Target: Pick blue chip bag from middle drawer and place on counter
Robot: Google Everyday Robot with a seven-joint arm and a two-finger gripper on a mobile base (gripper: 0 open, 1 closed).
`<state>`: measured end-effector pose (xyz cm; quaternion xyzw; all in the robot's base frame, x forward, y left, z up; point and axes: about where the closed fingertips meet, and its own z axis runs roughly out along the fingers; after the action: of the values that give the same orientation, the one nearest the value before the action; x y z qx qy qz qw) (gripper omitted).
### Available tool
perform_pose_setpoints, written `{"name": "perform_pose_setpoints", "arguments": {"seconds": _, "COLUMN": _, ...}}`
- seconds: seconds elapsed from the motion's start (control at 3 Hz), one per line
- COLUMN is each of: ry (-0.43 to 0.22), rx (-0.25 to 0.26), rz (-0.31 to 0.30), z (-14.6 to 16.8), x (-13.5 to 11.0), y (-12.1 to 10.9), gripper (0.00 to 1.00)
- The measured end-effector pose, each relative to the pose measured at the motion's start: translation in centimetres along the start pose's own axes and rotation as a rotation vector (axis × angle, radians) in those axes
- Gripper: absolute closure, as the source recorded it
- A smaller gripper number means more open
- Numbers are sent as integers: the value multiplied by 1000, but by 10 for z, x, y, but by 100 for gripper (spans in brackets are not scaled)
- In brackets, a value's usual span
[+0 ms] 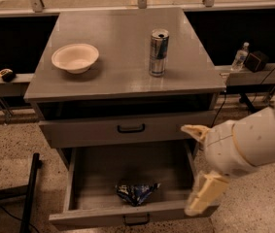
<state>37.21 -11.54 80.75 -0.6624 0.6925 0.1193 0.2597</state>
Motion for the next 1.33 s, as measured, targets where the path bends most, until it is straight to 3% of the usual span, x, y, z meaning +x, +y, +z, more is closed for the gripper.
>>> {"name": "perform_pose_setpoints", "arguments": {"seconds": 0.33, "ry": -164, "rx": -78, "rz": 67, "z": 97, "x": 11, "y": 11, "gripper": 0}}
{"name": "perform_pose_setpoints", "arguments": {"seconds": 0.67, "ry": -291, "rx": -89, "rz": 10, "z": 149, "x": 27, "y": 16, "gripper": 0}}
{"name": "perform_pose_setpoints", "arguments": {"seconds": 1.0, "ry": -288, "rx": -88, "rz": -6, "z": 148, "x": 26, "y": 16, "gripper": 0}}
{"name": "perform_pose_setpoints", "arguments": {"seconds": 1.33, "ry": -242, "rx": -53, "rz": -20, "z": 192, "x": 47, "y": -16, "gripper": 4}}
